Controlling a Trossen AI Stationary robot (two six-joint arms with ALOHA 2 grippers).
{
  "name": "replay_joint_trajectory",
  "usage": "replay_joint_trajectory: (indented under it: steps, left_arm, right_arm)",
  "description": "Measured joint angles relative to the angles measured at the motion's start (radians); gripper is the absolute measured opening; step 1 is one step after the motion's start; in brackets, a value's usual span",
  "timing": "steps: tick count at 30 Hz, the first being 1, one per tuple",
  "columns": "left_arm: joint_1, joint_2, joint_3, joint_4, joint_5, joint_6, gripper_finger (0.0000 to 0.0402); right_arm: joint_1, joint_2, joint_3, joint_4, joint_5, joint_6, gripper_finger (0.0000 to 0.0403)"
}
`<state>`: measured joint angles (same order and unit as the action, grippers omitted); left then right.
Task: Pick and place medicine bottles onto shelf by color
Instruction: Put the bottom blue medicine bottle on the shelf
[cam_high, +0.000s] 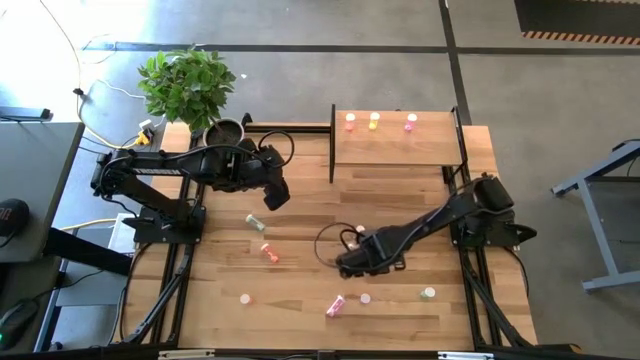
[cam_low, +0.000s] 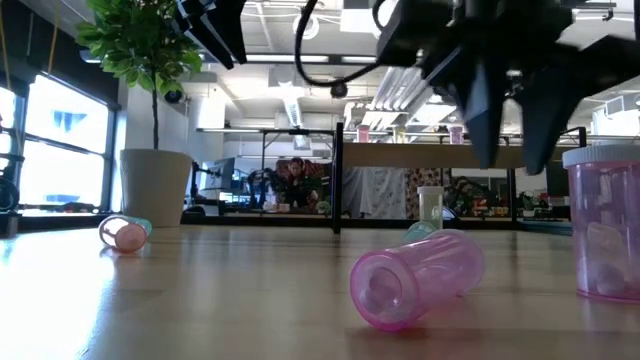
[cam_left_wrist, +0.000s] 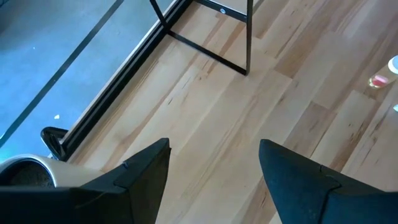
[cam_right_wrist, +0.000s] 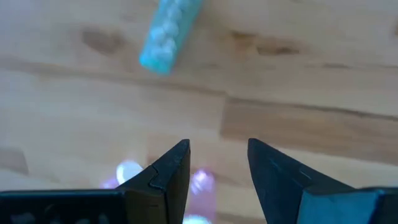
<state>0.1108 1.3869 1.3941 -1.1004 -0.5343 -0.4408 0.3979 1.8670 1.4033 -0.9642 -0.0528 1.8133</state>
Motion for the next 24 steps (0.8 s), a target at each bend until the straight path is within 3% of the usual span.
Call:
replay_joint_trajectory:
  steps: [12,24]
  left_arm:
    - [0.0,0.0,0.0,-0.001,0.023,-0.024,0.0239]
    - [0.0,0.001,0.0,0.0,0.028,-0.027,0.0239]
  right_arm:
    - [0.11,-0.109,0.0,-0.231,0.016,-0.041,0.0152]
    - [0.247,-0.342,-0.217,-0.167,0.018,0.11,0.0152]
